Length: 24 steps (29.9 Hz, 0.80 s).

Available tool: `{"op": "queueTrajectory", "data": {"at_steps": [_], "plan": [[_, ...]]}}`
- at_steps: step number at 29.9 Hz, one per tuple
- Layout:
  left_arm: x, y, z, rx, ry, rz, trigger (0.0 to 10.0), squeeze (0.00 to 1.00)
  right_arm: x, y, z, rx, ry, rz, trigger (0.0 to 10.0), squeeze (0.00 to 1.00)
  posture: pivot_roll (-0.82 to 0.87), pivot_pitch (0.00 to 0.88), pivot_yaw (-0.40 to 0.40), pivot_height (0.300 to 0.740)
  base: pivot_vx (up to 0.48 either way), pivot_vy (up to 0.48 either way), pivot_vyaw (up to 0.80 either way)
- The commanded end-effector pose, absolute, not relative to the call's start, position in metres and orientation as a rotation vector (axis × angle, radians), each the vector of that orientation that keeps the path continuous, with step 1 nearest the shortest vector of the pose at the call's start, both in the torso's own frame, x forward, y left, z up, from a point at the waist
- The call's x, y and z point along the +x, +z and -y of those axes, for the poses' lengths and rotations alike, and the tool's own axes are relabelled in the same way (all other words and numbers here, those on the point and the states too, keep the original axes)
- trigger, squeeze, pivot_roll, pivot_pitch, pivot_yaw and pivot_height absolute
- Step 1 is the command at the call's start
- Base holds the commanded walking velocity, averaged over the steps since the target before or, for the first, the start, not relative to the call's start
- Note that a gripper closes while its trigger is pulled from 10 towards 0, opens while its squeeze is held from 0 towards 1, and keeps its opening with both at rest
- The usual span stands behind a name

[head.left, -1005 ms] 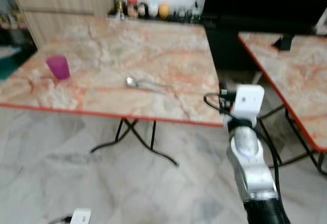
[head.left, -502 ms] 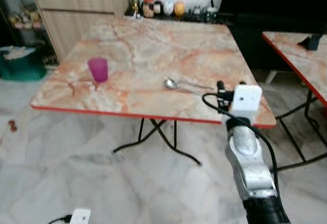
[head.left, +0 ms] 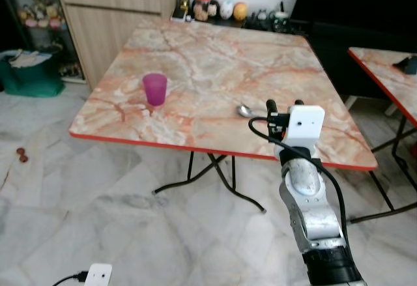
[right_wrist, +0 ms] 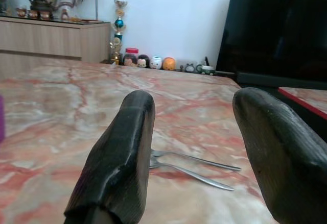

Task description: Setting the table

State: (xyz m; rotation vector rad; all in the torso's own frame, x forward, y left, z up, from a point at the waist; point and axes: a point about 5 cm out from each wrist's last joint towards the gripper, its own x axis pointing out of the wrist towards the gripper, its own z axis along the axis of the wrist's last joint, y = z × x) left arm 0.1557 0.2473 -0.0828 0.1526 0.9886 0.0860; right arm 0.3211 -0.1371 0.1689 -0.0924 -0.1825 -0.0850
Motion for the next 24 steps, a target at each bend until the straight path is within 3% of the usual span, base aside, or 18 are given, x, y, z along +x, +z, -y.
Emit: {"op": "queueTrajectory", "data": {"at_steps": [1, 8, 12, 19, 24], "plan": [[0.152, -0.085, -0.244, 0.142, 0.076, -1.002, 10.0, 0.0, 0.318, 0.162, 0.153, -0.105, -0.143, 0.156, 10.0, 0.0, 0.14, 0.0, -0.094, 0.707, 0.0, 0.0, 0.0], [0.152, -0.085, -0.244, 0.146, 0.076, -1.003, 10.0, 0.0, 0.298, 0.136, 0.205, -0.186, -0.324, 0.054, 10.0, 0.0, 0.14, 0.0, -0.093, 0.707, 0.0, 0.0, 0.0], [0.152, -0.085, -0.245, 0.151, 0.076, -1.004, 10.0, 0.0, 0.265, 0.1, 0.254, -0.119, -0.629, -0.15, 10.0, 0.0, 0.14, 0.0, -0.097, 0.707, 0.0, 0.0, 0.0], [0.153, -0.085, -0.244, 0.154, 0.074, -1.003, 10.0, 0.0, 0.237, 0.043, 0.285, -0.122, -0.697, -0.382, 10.0, 0.0, 0.13, 0.0, -0.095, 0.707, 0.0, 0.0, 0.0], [0.154, -0.085, -0.243, 0.148, 0.083, -0.999, 10.0, 0.0, 0.221, -0.003, 0.286, -0.077, -0.627, -0.569, 10.0, 0.0, 0.13, 0.0, -0.101, 0.707, 0.0, 0.0, 0.0]]}}
